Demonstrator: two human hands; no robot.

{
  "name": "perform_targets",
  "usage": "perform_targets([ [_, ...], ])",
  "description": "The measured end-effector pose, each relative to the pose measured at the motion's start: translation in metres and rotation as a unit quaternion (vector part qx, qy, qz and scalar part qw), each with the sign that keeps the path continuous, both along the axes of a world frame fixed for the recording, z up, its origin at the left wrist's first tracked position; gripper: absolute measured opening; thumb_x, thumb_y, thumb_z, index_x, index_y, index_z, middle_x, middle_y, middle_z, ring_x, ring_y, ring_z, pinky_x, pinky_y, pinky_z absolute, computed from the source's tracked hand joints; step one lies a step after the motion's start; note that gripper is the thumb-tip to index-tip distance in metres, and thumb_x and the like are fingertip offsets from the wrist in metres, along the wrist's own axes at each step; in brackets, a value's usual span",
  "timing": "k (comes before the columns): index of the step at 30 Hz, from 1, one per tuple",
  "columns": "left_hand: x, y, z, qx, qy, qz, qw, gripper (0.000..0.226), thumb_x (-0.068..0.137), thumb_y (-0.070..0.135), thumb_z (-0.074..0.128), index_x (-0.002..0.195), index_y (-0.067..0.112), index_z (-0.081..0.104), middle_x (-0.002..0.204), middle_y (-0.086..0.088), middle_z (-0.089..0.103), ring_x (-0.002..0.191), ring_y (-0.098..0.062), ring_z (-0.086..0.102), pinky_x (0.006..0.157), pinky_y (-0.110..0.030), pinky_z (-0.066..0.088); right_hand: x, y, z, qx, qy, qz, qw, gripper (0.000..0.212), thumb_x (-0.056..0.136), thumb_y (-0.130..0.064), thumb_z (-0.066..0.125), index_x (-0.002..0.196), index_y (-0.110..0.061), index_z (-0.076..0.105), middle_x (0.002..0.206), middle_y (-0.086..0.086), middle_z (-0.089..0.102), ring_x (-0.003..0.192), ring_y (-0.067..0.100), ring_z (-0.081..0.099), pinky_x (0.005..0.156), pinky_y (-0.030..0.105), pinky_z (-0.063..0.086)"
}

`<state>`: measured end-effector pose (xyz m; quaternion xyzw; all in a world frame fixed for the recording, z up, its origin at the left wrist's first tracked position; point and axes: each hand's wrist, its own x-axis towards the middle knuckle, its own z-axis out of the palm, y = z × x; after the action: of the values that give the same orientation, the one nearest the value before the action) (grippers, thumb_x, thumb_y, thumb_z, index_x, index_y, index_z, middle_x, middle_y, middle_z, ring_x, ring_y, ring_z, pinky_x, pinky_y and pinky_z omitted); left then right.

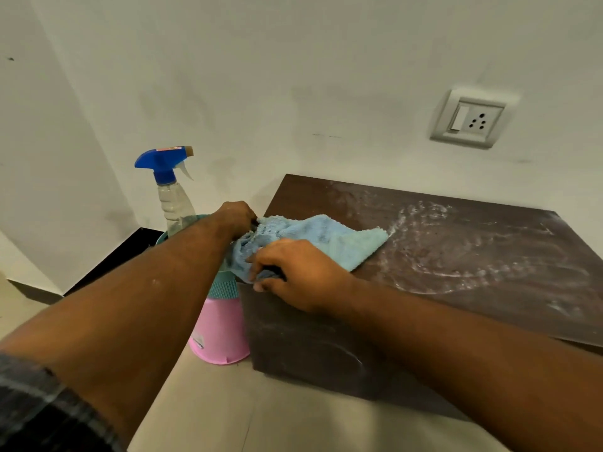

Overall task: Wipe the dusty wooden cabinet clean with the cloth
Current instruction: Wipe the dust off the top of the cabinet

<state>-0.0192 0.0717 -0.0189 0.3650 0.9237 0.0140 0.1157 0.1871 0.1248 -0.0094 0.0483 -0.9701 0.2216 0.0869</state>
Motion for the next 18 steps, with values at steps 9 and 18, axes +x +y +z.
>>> perform_targets([
  [9, 0.010, -0.005, 0.003, 0.011, 0.028, -0.007, 1.000, 0.035, 0.098, 0.022, 0.059, 0.132, 0.016, 0.067, 0.132, -0.007, 0.066, 0.119, -0.026, 0.060, 0.099, -0.031, 0.046, 0.064, 0.037, -0.010, 0.089, 0.021, 0.018, 0.996, 0.018, 0.093, -0.033, 0.063, 0.103, -0.026, 0.076, 0.123, -0.013, 0.068, 0.109, 0.009, 0.057, 0.087, 0.034, 0.054],
  [18, 0.014, 0.004, 0.008, 0.119, 0.106, 0.132, 0.978, 0.030, 0.089, 0.021, 0.061, 0.116, 0.021, 0.072, 0.123, -0.010, 0.067, 0.109, -0.033, 0.065, 0.089, -0.038, 0.052, 0.013, -0.012, -0.016, 0.170, 0.136, -0.005, 0.976, 0.036, 0.097, -0.027, 0.058, 0.132, -0.020, 0.058, 0.102, 0.005, 0.061, 0.092, 0.020, 0.052, 0.069, 0.034, 0.050],
])
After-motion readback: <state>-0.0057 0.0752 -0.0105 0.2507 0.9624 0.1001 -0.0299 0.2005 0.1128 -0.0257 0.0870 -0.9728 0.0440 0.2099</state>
